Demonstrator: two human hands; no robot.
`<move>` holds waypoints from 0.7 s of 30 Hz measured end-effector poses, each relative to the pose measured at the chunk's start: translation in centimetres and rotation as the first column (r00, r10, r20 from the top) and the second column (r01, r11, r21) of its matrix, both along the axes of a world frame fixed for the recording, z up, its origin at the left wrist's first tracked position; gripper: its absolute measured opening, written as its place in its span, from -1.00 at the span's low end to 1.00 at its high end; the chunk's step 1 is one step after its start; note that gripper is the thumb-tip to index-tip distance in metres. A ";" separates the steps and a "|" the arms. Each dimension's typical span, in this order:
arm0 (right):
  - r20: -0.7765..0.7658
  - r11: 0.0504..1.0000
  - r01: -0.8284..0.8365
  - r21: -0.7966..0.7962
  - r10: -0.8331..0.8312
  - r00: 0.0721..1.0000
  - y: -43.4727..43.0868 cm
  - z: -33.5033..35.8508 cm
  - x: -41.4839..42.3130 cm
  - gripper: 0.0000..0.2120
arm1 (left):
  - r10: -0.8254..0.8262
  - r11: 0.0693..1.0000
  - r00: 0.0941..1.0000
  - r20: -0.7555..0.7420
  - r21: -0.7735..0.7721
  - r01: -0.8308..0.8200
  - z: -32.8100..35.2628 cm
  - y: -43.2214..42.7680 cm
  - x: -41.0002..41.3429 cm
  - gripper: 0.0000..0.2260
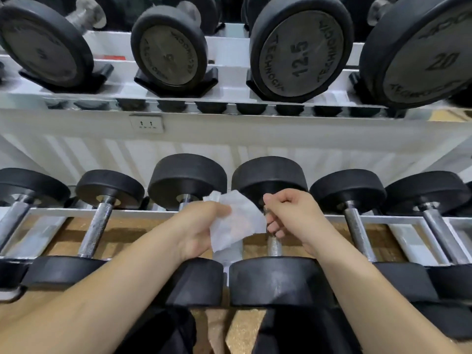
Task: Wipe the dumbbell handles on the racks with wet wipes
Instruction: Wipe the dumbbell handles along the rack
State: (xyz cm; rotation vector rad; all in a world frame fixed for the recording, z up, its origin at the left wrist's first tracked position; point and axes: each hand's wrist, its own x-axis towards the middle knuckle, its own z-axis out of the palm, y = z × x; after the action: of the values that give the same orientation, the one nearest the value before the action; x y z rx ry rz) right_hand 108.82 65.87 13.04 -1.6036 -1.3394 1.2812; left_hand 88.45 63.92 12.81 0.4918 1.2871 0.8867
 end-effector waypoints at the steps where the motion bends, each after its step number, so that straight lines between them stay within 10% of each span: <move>1: -0.001 0.999 0.045 -0.014 -0.045 0.999 0.1 -0.4 1.0 -0.74 | 0.028 1.000 0.999 -0.025 -0.002 -0.028 0.0 0.4 0.0 -0.79; 6: 0.099 0.991 0.122 -0.053 -0.117 0.988 0.0 -3.0 3.6 -0.71 | -0.100 0.995 0.956 -0.277 -0.019 0.099 0.1 1.2 3.4 -0.62; 15: 0.058 0.974 0.228 -0.002 -0.228 0.972 -0.1 -5.6 4.1 -0.82 | -0.295 0.954 0.935 -0.197 -0.012 0.298 -0.6 2.2 9.3 -0.90; 21: 0.307 0.989 0.059 0.137 -0.099 0.947 0.4 -5.7 3.4 -0.67 | -0.271 0.957 0.926 -0.264 0.034 0.290 -2.6 1.9 8.4 -0.65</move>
State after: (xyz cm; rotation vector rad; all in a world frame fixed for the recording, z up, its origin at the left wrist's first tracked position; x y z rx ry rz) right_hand 112.22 66.25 7.32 -1.8046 -1.4958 0.9001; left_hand 96.81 65.84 10.22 0.8489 1.3790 0.6432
